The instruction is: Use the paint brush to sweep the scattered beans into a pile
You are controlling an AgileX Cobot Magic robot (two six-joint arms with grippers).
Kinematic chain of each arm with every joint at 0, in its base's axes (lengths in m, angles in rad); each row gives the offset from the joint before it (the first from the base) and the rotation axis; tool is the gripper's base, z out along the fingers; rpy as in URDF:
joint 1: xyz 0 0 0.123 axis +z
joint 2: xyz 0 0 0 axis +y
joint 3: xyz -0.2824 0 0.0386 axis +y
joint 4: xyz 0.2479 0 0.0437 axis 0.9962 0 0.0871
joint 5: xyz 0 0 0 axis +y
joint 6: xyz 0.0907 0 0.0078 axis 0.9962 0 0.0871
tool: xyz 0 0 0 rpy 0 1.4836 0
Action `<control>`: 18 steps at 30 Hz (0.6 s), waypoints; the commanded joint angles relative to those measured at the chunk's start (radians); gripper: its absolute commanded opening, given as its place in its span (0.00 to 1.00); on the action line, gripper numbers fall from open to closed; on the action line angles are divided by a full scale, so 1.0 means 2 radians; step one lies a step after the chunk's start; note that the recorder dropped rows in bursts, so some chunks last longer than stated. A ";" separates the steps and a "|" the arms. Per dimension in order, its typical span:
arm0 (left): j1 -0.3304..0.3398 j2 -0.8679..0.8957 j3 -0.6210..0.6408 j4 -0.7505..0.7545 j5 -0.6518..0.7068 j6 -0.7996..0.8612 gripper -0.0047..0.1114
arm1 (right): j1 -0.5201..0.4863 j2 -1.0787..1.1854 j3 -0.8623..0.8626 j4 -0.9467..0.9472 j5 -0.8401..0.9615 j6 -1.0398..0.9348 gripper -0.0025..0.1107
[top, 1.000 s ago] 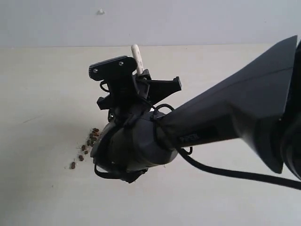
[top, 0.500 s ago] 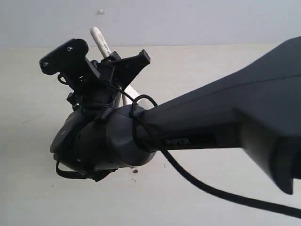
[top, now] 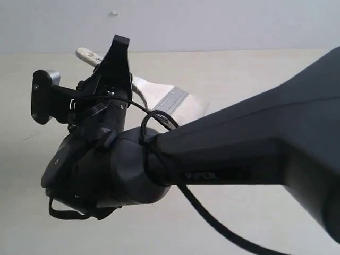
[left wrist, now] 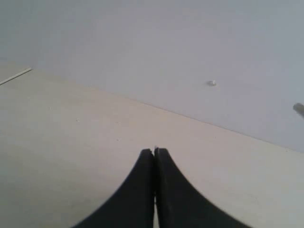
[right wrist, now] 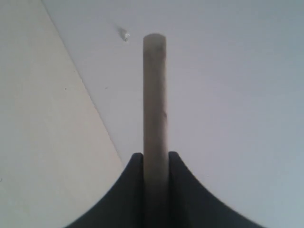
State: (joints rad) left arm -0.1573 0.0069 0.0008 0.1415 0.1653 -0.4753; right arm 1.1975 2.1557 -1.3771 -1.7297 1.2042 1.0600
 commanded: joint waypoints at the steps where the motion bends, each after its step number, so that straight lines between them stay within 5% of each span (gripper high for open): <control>1: -0.002 -0.003 0.000 0.004 -0.001 0.001 0.04 | 0.011 -0.003 -0.003 0.015 0.008 -0.057 0.02; 18: -0.002 -0.003 0.000 0.004 -0.001 0.001 0.04 | 0.012 0.011 -0.003 0.195 0.008 -0.113 0.02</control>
State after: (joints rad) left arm -0.1573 0.0069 0.0008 0.1415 0.1653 -0.4753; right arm 1.2199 2.1809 -1.3771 -1.3771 1.2050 0.8634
